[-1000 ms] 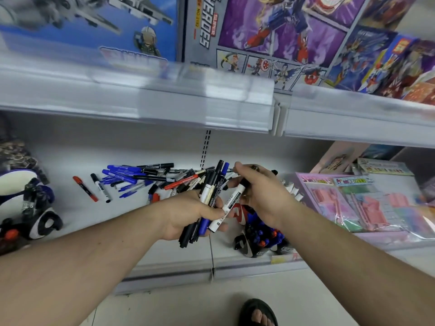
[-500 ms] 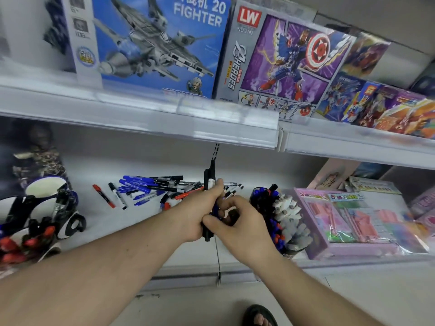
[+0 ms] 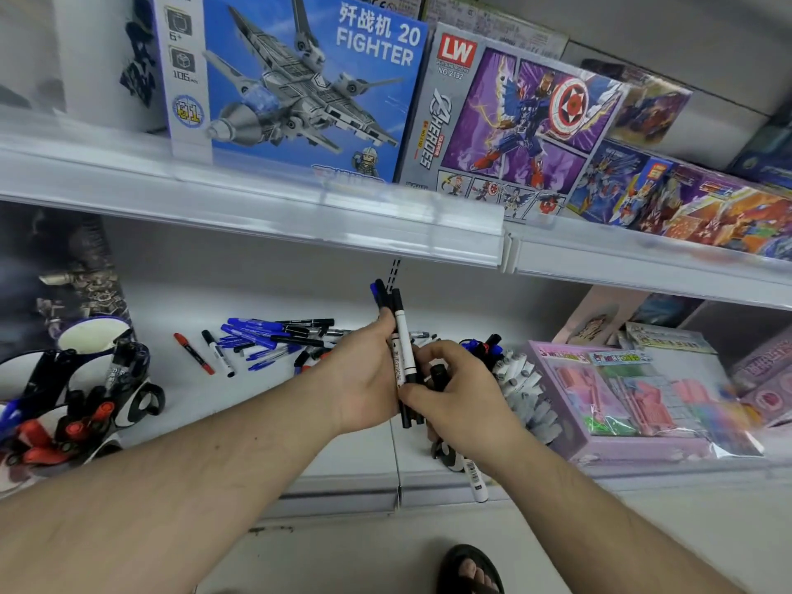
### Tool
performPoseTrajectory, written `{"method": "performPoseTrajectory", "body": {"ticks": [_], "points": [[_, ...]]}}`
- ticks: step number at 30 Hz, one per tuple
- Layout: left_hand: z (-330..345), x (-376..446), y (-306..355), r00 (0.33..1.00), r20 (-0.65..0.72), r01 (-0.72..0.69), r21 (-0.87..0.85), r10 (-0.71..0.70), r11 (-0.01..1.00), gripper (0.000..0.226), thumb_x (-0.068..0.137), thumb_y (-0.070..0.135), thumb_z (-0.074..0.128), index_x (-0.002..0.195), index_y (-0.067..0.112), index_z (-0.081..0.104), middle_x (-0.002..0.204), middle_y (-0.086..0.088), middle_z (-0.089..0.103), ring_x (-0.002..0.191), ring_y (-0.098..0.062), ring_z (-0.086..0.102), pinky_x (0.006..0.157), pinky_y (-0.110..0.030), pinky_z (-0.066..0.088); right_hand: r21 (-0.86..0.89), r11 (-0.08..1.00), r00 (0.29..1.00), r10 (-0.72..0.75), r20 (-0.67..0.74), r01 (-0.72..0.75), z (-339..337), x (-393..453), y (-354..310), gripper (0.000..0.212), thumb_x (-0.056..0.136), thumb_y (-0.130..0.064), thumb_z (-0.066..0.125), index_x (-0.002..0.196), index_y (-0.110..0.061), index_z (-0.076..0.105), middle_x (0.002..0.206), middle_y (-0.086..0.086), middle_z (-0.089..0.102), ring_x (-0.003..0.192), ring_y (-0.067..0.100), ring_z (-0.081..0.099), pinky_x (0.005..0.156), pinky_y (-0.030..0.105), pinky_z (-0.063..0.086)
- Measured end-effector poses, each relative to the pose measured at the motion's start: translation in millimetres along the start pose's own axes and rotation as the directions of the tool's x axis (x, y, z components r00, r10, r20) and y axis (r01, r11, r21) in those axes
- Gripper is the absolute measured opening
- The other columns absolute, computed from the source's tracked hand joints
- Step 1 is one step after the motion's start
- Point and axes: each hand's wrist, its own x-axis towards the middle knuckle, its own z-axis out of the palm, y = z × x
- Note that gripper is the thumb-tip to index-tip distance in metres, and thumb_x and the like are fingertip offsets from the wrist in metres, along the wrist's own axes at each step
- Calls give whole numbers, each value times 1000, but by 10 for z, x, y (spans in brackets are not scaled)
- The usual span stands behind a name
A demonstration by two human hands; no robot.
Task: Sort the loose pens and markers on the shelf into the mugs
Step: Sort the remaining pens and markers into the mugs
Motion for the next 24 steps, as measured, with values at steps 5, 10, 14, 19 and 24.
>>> {"method": "performPoseTrajectory", "body": {"ticks": [5, 10, 14, 19, 24], "points": [[12, 47, -52, 988, -58, -142, 20, 143, 990, 16, 102, 19, 46, 103, 5, 55, 81, -13, 57, 89, -32, 56, 83, -44, 47, 158, 987, 1000, 5, -8, -4, 9, -36, 34, 25, 88, -13, 64, 101, -34, 65, 57, -3, 59, 46, 18, 55, 47, 26, 43], [45, 96, -98, 960, -94, -259, 49, 262, 965, 1, 100, 10, 54, 99, 10, 55, 85, -11, 57, 84, -28, 59, 82, -43, 53, 1, 996, 992, -92, -86, 93, 79, -98, 117, 39, 90, -21, 68, 110, -53, 60, 60, -12, 63, 52, 11, 61, 50, 19, 45], [45, 106, -127, 925, -104, -329, 266, 366, 906, 5, 101, 14, 53, 96, 13, 55, 85, -7, 61, 82, -25, 61, 75, -39, 54, -46, 993, 986, -116, -123, 111, 68, -93, 175, 42, 89, -14, 66, 105, -53, 62, 68, -11, 69, 56, 10, 60, 55, 23, 49], [-116, 75, 26, 859, 62, -369, 762, 507, 532, 10, 98, 22, 55, 102, 13, 52, 73, -4, 60, 46, -10, 55, 44, -20, 40, 54, 998, 955, -3, -296, 19, -356, -117, 125, 17, 90, -14, 69, 101, -27, 64, 73, -3, 69, 59, 15, 62, 56, 29, 52], [-225, 122, 65, 762, 139, -304, 939, 633, 159, 17, 93, 25, 59, 109, 22, 55, 78, 4, 61, 59, -10, 53, 48, -20, 37, -256, 966, 984, -19, -176, -28, -882, -153, 46, 9, 91, -30, 67, 86, -36, 72, 65, 9, 66, 52, 15, 52, 50, 32, 46]]}}
